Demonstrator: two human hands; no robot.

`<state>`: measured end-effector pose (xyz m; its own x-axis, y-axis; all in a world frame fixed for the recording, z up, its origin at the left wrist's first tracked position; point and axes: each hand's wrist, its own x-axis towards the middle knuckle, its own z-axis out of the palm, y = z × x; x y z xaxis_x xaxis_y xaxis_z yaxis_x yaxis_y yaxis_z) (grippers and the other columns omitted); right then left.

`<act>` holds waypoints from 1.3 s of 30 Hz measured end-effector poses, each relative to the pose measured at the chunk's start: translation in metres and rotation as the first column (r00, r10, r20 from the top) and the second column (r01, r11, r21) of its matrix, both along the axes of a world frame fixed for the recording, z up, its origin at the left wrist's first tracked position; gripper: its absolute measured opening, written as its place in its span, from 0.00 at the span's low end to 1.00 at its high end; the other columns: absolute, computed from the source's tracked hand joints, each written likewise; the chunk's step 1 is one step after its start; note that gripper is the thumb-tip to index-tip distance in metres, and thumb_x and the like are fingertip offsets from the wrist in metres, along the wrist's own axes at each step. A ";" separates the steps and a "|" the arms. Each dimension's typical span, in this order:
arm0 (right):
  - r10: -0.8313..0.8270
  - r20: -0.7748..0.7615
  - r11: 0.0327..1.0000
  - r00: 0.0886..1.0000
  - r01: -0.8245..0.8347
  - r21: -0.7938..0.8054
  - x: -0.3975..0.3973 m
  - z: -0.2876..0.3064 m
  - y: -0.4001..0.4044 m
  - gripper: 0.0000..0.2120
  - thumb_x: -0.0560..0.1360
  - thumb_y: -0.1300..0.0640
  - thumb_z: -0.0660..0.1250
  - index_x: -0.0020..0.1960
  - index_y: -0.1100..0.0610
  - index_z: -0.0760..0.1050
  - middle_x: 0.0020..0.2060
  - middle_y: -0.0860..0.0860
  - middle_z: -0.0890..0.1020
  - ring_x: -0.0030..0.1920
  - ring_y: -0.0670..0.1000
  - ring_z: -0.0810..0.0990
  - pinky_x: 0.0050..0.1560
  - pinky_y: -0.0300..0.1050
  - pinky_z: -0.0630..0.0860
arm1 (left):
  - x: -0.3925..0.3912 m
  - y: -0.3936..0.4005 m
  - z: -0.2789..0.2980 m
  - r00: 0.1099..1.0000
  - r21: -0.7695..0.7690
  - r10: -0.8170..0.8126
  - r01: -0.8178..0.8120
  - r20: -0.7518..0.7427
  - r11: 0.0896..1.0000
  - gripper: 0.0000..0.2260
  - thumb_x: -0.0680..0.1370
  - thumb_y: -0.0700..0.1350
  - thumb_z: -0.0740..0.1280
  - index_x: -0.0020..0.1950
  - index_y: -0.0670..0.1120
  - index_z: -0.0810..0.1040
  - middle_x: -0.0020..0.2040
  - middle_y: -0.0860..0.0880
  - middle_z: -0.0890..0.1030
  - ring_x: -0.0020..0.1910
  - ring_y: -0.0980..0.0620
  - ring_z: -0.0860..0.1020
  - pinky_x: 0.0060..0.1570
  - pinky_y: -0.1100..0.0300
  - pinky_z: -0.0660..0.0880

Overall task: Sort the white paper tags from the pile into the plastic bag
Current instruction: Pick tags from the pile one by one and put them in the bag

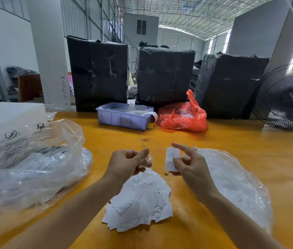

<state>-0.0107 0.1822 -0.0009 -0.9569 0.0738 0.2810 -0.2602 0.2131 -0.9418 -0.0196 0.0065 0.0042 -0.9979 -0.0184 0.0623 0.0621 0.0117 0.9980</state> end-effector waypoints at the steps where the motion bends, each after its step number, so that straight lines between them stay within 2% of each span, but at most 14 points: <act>1: -0.005 -0.043 0.999 0.999 0.006 0.038 0.002 0.000 -0.002 0.14 0.77 0.66 0.62 0.53 0.50 0.80 0.36 0.51 0.82 0.36 0.45 0.82 0.34 0.36 0.78 | 0.000 0.001 0.000 1.000 0.005 0.019 -0.018 -0.015 1.000 0.13 0.71 0.52 0.71 0.37 0.42 0.81 0.34 0.48 0.85 0.27 0.59 0.78 0.29 0.69 0.74; 4: 0.100 0.035 0.995 0.994 -0.100 -0.007 0.007 0.006 -0.010 0.10 0.77 0.54 0.65 0.40 0.52 0.82 0.39 0.50 0.85 0.38 0.50 0.83 0.37 0.41 0.79 | 0.001 0.005 -0.002 0.993 -0.022 0.059 -0.062 -0.106 0.998 0.11 0.73 0.49 0.71 0.36 0.43 0.83 0.29 0.52 0.83 0.25 0.64 0.76 0.26 0.72 0.70; 7: 0.171 0.225 0.984 0.959 -0.179 0.014 0.007 0.011 -0.018 0.21 0.64 0.35 0.67 0.42 0.52 0.82 0.40 0.43 0.85 0.38 0.47 0.84 0.37 0.40 0.77 | 0.005 0.008 -0.002 0.984 -0.070 0.036 -0.049 -0.172 0.996 0.10 0.73 0.50 0.71 0.34 0.47 0.84 0.27 0.54 0.80 0.25 0.64 0.74 0.28 0.73 0.69; 10: 0.207 0.349 0.978 0.914 -0.186 -0.093 0.005 0.012 -0.021 0.23 0.60 0.37 0.71 0.44 0.55 0.82 0.41 0.43 0.85 0.39 0.47 0.84 0.40 0.42 0.75 | 0.009 0.008 0.000 0.974 -0.069 0.018 -0.034 -0.224 0.997 0.08 0.70 0.52 0.71 0.35 0.49 0.83 0.27 0.57 0.80 0.27 0.65 0.76 0.29 0.75 0.69; 14: 0.293 0.464 0.949 0.836 -0.194 -0.250 0.006 0.011 -0.021 0.23 0.56 0.40 0.74 0.42 0.57 0.83 0.38 0.46 0.85 0.40 0.49 0.84 0.40 0.44 0.75 | 0.012 0.006 0.003 0.971 -0.046 -0.059 0.049 -0.232 0.998 0.07 0.65 0.52 0.72 0.38 0.50 0.84 0.35 0.53 0.85 0.33 0.63 0.79 0.31 0.73 0.71; 17: 0.333 0.400 0.914 0.854 -0.189 -0.358 0.006 0.009 -0.021 0.17 0.57 0.48 0.76 0.42 0.57 0.82 0.37 0.49 0.85 0.38 0.48 0.83 0.40 0.44 0.73 | 0.010 0.004 0.002 0.986 0.022 -0.075 0.079 -0.152 0.997 0.04 0.66 0.47 0.73 0.39 0.49 0.82 0.37 0.51 0.84 0.36 0.60 0.80 0.32 0.69 0.73; 21: 0.276 0.276 0.934 0.921 -0.189 -0.302 0.005 0.008 -0.017 0.10 0.58 0.53 0.76 0.37 0.55 0.82 0.34 0.51 0.84 0.35 0.46 0.81 0.41 0.41 0.72 | 0.009 0.000 0.001 0.991 0.059 -0.113 0.117 -0.070 0.991 0.05 0.70 0.39 0.73 0.40 0.46 0.79 0.36 0.51 0.83 0.37 0.55 0.78 0.37 0.62 0.72; 23: 0.230 0.177 0.954 0.957 -0.185 -0.237 0.006 0.006 -0.017 0.05 0.63 0.57 0.76 0.36 0.55 0.82 0.32 0.50 0.83 0.33 0.44 0.80 0.36 0.37 0.73 | 0.011 0.000 0.004 0.992 0.059 -0.112 0.115 -0.049 0.992 0.05 0.70 0.42 0.74 0.43 0.46 0.80 0.37 0.51 0.82 0.39 0.55 0.78 0.39 0.63 0.73; 25: 0.123 0.037 0.986 0.992 -0.117 -0.121 0.007 0.004 -0.018 0.05 0.65 0.58 0.77 0.35 0.56 0.81 0.30 0.49 0.82 0.33 0.44 0.80 0.34 0.34 0.74 | 0.013 0.002 0.007 0.995 0.036 -0.099 0.100 -0.022 0.994 0.16 0.64 0.52 0.75 0.48 0.46 0.80 0.39 0.53 0.83 0.39 0.59 0.79 0.38 0.64 0.73; 28: 0.022 -0.120 0.999 0.993 -0.025 -0.024 0.011 0.003 -0.022 0.08 0.65 0.54 0.76 0.34 0.56 0.79 0.30 0.52 0.83 0.34 0.52 0.82 0.35 0.43 0.79 | 0.016 0.008 0.009 0.994 0.045 -0.107 0.106 0.026 0.993 0.25 0.58 0.56 0.75 0.51 0.46 0.79 0.41 0.53 0.83 0.40 0.60 0.80 0.39 0.63 0.73; 30: -0.020 -0.193 0.999 0.981 0.029 0.045 0.014 0.001 -0.025 0.12 0.64 0.48 0.75 0.35 0.56 0.78 0.31 0.55 0.83 0.34 0.58 0.82 0.37 0.54 0.80 | 0.019 0.011 0.009 0.990 0.095 -0.132 0.127 0.046 0.987 0.22 0.58 0.53 0.75 0.47 0.45 0.80 0.39 0.52 0.83 0.40 0.57 0.80 0.40 0.62 0.72; 33: -0.035 -0.245 0.990 0.969 0.067 0.125 0.018 -0.002 -0.029 0.14 0.64 0.46 0.74 0.35 0.57 0.78 0.30 0.55 0.82 0.32 0.60 0.80 0.33 0.57 0.79 | 0.019 0.015 0.009 0.993 0.135 -0.117 0.113 0.026 0.984 0.13 0.59 0.49 0.76 0.38 0.44 0.80 0.35 0.49 0.82 0.36 0.55 0.79 0.40 0.62 0.71; 36: 0.073 -0.165 0.984 0.984 -0.044 0.172 0.022 -0.001 -0.025 0.14 0.62 0.44 0.73 0.36 0.55 0.80 0.31 0.50 0.84 0.33 0.49 0.82 0.34 0.43 0.80 | 0.016 0.012 0.008 0.998 0.111 -0.053 0.054 -0.016 0.992 0.09 0.63 0.44 0.76 0.37 0.42 0.81 0.30 0.50 0.80 0.29 0.58 0.76 0.36 0.65 0.71; 39: 0.043 -0.156 0.993 0.987 -0.025 0.111 0.020 0.006 -0.010 0.05 0.69 0.55 0.73 0.43 0.49 0.79 0.35 0.48 0.85 0.38 0.45 0.83 0.39 0.34 0.78 | 0.013 0.005 0.007 0.999 -0.006 -0.026 0.026 -0.034 1.000 0.06 0.68 0.43 0.76 0.40 0.41 0.83 0.26 0.55 0.79 0.25 0.64 0.74 0.31 0.70 0.69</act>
<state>0.0094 0.1720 0.0047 -0.9012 0.0027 0.4335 -0.4127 0.3004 -0.8599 -0.0070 0.0111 0.0111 -0.9953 0.0080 0.0966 0.0967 0.0148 0.9952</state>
